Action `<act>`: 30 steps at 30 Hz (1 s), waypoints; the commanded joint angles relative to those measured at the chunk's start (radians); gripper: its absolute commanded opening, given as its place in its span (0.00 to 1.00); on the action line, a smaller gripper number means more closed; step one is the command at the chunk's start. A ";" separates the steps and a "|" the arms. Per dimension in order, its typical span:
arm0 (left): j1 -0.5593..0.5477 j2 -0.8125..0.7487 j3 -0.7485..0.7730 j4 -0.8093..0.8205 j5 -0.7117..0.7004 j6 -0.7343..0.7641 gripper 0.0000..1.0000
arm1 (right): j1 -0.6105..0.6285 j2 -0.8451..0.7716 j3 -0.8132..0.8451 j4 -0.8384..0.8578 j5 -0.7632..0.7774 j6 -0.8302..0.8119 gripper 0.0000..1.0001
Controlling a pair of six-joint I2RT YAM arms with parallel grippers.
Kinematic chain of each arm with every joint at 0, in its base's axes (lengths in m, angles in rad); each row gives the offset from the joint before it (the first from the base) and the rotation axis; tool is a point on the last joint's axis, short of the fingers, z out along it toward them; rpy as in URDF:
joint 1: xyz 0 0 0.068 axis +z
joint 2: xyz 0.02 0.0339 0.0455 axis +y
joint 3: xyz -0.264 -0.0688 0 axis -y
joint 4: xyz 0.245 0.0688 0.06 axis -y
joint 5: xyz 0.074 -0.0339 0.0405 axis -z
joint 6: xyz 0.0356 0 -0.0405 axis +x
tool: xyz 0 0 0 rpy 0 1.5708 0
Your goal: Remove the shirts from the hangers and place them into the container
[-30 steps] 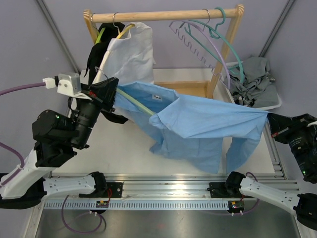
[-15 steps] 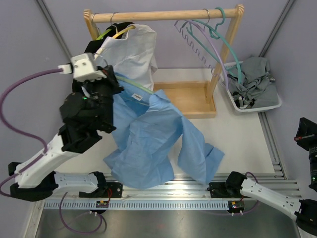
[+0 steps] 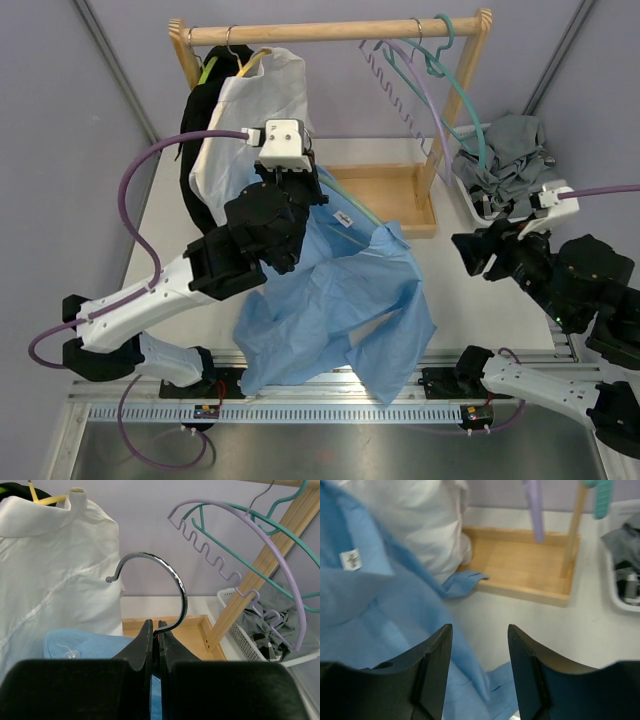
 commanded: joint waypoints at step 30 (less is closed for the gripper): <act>0.163 0.150 0.189 0.002 0.146 -0.171 0.00 | -0.001 -0.025 -0.112 0.100 -0.347 0.025 0.63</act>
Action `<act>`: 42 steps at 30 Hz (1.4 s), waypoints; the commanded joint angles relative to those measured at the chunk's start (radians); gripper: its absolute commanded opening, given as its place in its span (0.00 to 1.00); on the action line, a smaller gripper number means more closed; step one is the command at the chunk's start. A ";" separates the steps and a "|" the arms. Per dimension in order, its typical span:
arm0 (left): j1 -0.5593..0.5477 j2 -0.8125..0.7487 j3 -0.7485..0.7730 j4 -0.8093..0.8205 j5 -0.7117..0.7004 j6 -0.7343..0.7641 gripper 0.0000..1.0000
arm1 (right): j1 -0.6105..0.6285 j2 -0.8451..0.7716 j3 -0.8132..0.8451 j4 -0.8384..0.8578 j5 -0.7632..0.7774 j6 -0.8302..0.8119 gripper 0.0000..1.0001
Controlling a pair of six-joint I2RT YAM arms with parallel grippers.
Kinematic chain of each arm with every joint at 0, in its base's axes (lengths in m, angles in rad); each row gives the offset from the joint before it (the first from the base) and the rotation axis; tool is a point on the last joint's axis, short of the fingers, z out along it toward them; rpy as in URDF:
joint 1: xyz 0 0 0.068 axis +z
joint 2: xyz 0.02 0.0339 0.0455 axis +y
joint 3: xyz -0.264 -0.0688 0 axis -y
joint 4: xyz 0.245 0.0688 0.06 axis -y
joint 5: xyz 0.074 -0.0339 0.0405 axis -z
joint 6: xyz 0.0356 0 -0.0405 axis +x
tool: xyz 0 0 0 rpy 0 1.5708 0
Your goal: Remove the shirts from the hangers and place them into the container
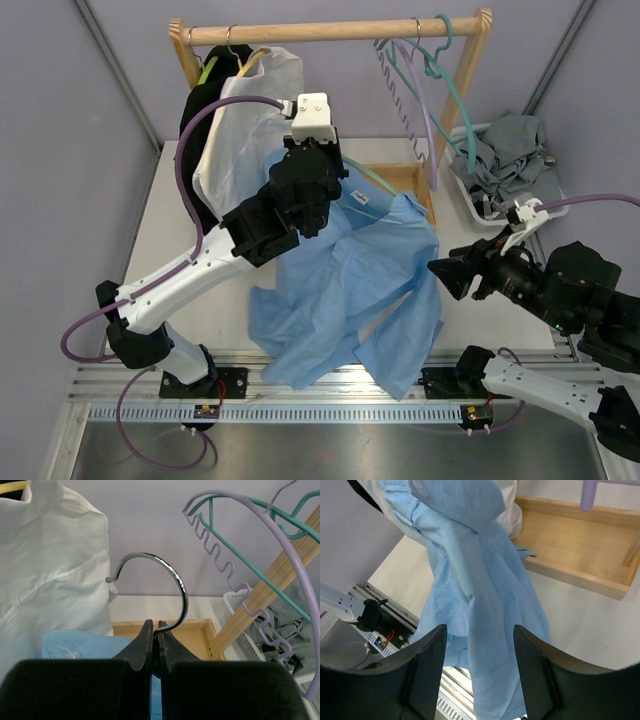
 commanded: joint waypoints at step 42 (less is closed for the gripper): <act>0.341 -0.153 0.123 0.276 -0.106 0.110 0.00 | -0.001 -0.081 -0.034 -0.121 0.076 0.097 0.00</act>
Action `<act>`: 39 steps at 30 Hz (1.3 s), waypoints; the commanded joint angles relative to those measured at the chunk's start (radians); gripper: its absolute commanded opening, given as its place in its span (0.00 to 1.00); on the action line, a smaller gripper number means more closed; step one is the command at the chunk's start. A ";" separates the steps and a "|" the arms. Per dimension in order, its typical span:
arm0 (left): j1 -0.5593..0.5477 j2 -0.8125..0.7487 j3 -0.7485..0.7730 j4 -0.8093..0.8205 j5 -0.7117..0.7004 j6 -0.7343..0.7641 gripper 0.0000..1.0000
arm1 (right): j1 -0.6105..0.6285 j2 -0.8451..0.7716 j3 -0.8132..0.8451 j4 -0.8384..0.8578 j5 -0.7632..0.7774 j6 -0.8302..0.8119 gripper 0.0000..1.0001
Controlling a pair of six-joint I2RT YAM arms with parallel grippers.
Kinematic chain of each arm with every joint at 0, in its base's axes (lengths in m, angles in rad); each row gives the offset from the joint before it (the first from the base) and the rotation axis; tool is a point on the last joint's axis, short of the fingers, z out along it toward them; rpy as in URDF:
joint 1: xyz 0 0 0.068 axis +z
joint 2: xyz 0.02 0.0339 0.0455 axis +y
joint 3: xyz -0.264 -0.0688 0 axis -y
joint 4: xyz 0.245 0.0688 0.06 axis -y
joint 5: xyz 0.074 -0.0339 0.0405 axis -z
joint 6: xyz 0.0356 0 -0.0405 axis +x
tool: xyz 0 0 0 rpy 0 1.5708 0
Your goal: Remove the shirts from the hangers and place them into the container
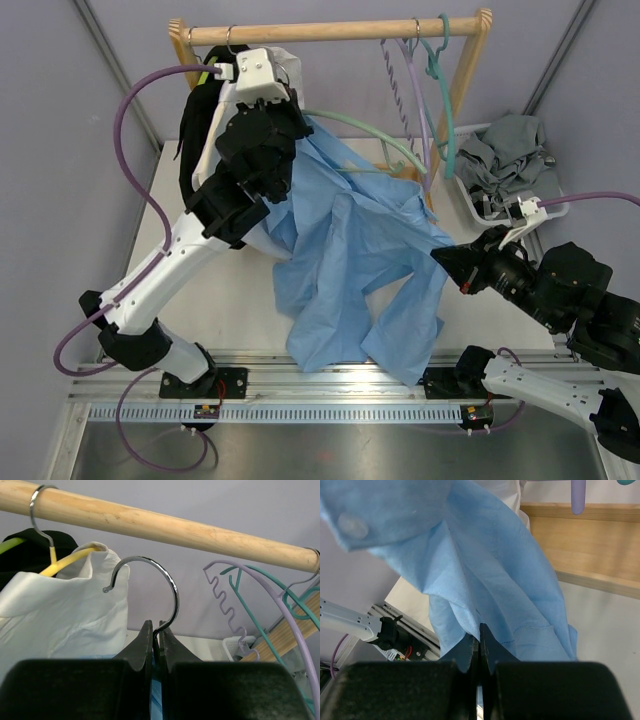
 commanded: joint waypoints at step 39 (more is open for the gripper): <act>-0.168 -0.578 -0.645 0.405 0.537 -0.673 0.00 | -0.001 0.185 -0.038 -0.183 0.130 -0.065 0.00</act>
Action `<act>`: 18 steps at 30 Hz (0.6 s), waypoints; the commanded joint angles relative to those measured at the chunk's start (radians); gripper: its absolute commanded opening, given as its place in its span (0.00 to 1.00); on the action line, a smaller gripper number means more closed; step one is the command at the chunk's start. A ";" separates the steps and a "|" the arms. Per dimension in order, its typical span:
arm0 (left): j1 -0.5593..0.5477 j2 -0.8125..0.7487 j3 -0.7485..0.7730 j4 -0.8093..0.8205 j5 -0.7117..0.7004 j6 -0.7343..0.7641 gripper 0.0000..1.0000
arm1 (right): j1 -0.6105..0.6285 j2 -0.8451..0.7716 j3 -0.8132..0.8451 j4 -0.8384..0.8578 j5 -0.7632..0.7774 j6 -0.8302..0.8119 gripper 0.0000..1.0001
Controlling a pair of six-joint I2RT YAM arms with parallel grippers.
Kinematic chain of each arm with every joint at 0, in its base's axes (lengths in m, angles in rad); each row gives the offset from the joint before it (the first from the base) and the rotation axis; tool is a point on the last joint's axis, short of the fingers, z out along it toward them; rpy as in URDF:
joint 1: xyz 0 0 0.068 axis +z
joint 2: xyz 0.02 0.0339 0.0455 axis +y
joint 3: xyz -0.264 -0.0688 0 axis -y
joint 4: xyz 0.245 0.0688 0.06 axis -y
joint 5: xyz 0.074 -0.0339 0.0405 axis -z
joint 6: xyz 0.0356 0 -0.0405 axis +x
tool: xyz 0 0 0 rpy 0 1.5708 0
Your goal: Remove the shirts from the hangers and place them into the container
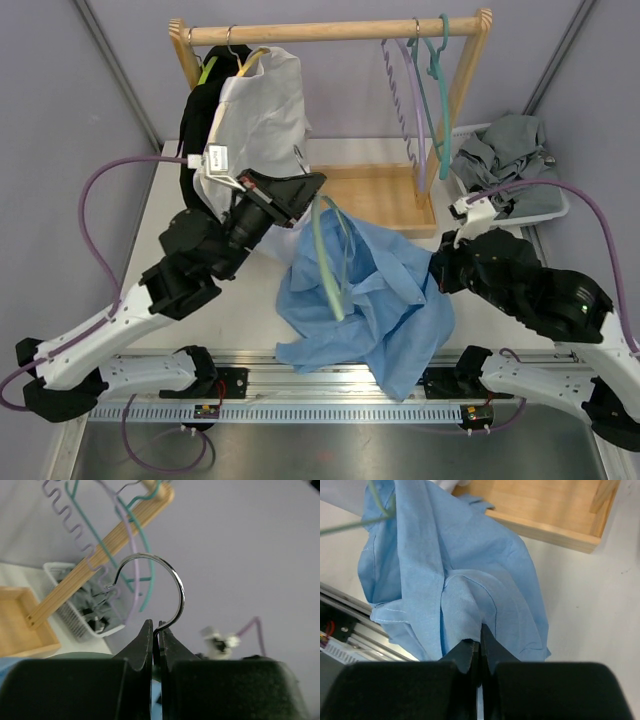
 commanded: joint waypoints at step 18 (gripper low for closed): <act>-0.008 -0.019 0.009 -0.125 0.245 0.210 0.00 | -0.001 -0.034 0.110 -0.087 -0.302 0.047 0.75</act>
